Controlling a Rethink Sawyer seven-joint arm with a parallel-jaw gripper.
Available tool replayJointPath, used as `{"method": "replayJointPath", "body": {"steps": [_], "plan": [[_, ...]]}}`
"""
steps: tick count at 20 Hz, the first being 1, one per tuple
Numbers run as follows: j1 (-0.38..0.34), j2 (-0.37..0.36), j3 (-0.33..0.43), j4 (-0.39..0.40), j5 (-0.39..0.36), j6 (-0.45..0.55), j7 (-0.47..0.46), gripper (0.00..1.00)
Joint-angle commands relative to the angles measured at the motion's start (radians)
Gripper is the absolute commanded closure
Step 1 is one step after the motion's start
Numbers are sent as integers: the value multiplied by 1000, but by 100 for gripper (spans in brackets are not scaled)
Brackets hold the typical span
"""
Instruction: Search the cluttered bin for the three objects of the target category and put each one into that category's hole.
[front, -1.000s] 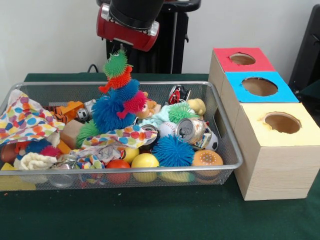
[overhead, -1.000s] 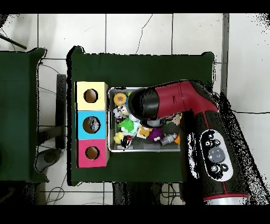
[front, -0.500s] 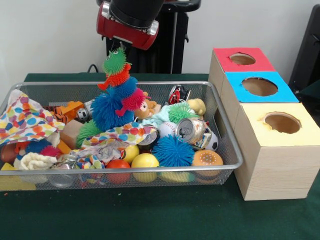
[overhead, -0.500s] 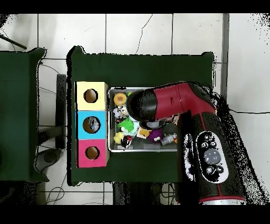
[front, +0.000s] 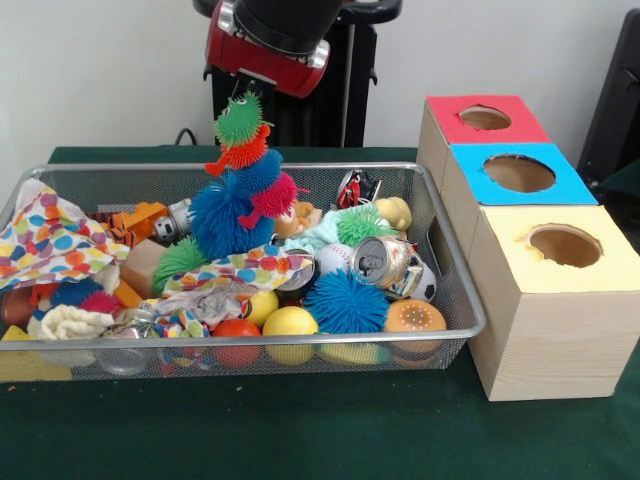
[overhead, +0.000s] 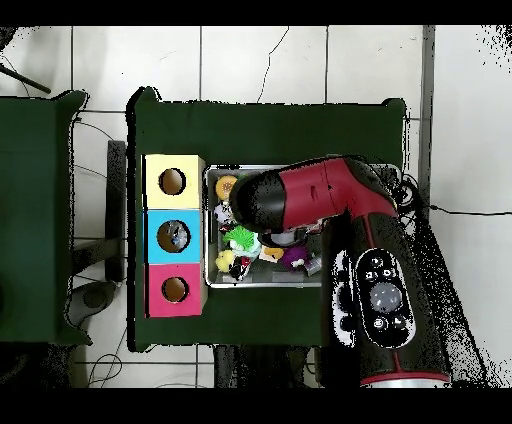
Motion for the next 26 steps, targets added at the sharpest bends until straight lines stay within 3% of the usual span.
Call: {"method": "replayJointPath", "body": {"steps": [1,12,26], "plan": [[35,12,-42,-63,-1,83,60,100],[104,81,-77,-166,10,148,74,100],[168,118,-126,-217,24,167,95,100]]}}
